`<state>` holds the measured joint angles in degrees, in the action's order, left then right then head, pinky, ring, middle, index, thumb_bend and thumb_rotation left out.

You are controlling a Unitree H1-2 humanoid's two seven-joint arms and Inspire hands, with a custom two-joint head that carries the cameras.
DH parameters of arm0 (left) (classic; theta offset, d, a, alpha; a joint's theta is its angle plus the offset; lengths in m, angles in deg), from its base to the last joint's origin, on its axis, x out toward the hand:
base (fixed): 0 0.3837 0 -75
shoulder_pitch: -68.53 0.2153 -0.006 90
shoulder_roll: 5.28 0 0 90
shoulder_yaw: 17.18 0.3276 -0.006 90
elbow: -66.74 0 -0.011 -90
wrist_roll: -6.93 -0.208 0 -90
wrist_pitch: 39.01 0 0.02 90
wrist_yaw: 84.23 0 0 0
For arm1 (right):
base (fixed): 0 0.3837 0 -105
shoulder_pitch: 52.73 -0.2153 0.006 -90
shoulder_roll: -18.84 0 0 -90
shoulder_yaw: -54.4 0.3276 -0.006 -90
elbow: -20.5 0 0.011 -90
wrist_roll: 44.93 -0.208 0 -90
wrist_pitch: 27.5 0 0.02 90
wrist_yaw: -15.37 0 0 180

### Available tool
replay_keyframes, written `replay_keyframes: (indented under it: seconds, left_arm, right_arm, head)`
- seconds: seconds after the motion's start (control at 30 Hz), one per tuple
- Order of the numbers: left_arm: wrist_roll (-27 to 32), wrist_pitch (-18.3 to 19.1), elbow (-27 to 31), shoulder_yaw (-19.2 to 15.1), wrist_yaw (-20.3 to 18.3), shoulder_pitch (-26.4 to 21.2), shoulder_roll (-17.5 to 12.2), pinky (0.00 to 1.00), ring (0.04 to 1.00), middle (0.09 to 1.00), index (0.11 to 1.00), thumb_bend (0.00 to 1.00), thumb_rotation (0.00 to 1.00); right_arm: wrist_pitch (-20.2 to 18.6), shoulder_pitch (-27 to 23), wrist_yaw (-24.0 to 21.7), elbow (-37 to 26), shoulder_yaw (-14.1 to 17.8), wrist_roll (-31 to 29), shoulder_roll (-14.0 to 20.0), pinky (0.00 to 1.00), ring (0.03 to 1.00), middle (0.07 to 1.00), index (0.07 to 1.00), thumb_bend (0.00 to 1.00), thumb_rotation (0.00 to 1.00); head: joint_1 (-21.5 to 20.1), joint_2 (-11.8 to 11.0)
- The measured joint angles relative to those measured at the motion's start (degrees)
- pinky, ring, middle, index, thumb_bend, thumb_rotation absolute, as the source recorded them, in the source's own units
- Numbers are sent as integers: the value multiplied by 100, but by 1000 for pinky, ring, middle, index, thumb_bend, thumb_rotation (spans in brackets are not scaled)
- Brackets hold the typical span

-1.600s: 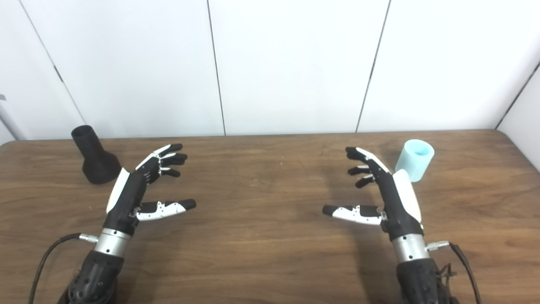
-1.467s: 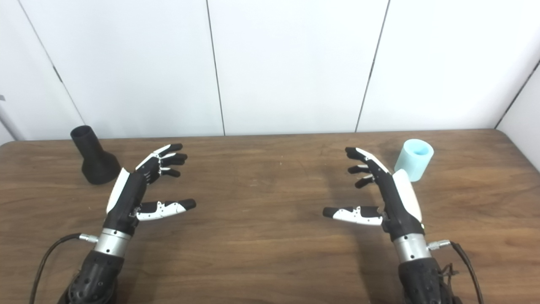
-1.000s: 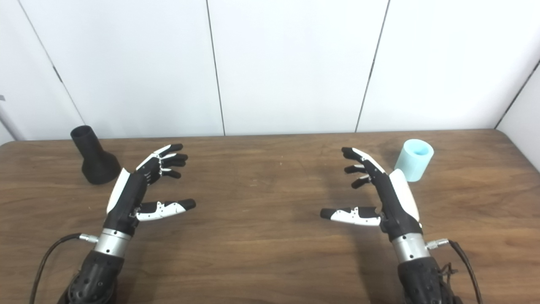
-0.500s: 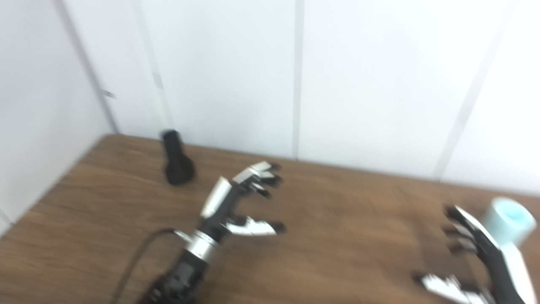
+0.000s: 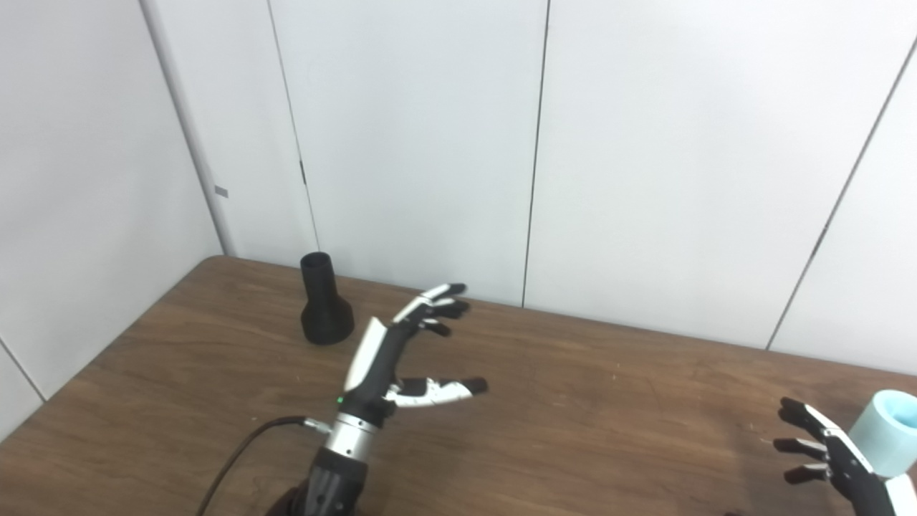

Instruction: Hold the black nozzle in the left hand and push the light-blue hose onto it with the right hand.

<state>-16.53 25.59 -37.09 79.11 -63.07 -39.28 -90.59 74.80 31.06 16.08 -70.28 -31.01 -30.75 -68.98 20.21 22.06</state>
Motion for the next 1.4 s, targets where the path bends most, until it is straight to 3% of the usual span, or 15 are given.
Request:
replay_keyframes:
  seconds: [0.17,0.27,0.37,0.47,0.6,0.73,0.9,0.97,1.13,1.17,1.3,1.4]
  left_arm:
    - [30,153,260,-375,-154,158,-69,573,692,732,775,707,180]
    - [49,587,449,-617,-354,143,-198,462,653,722,771,725,174]
    - [-50,1092,605,-745,-587,47,-428,427,630,710,762,735,168]
    - [-223,1496,702,-768,-874,-112,-742,543,659,709,772,787,235]
    - [-259,1632,646,-1008,-1013,-456,-1151,696,761,756,794,815,271]
    - [-236,1642,565,-1141,-1010,-678,-1352,716,774,764,798,818,275]
    - [-234,1642,514,-1083,-1023,-636,-1259,717,775,765,798,818,276]
    - [-338,1761,519,-1134,-990,-643,-1254,726,792,818,829,814,228]
    - [-773,2295,637,-1461,-592,-842,-1370,799,846,855,852,833,242]
    - [-825,2389,674,-1463,-578,-876,-1401,830,897,878,876,873,261]
    - [-1074,3316,887,-1420,-781,-893,-1407,964,974,917,909,955,306]
    - [-1216,3918,969,-1321,-1042,-862,-1407,997,995,924,919,985,341]
  right_arm:
    - [0,-13,0,65,10,-30,0,512,691,827,845,751,34]
    - [3,-22,0,102,15,-76,0,511,689,827,846,748,35]
    - [3,-23,0,113,17,-94,0,510,686,826,846,739,23]
    - [3,-24,0,113,17,-98,-2,507,682,824,847,719,8]
    - [1,-23,0,108,35,-97,-1,500,673,819,847,717,17]
    - [1,-25,0,100,39,-97,-3,499,672,819,846,718,19]
    - [1,-25,0,100,38,-97,-3,499,672,819,846,718,19]
    - [1,-30,0,100,37,-96,-3,490,663,811,844,721,37]
    - [1,-34,0,101,54,-95,-2,486,655,807,843,723,42]
    - [1,-34,0,101,53,-95,-2,485,655,806,843,723,40]
    - [1,-61,0,101,50,-95,-3,486,656,803,843,722,35]
    - [1,-62,0,101,50,-95,-3,487,657,803,844,722,32]
  head:
    - [53,9]
    - [53,-9]
    - [44,-18]
    - [35,-9]
    - [35,-9]
    - [35,-9]
    - [35,-9]
    - [26,-9]
    - [35,9]
    - [35,9]
    - [26,35]
    - [35,44]
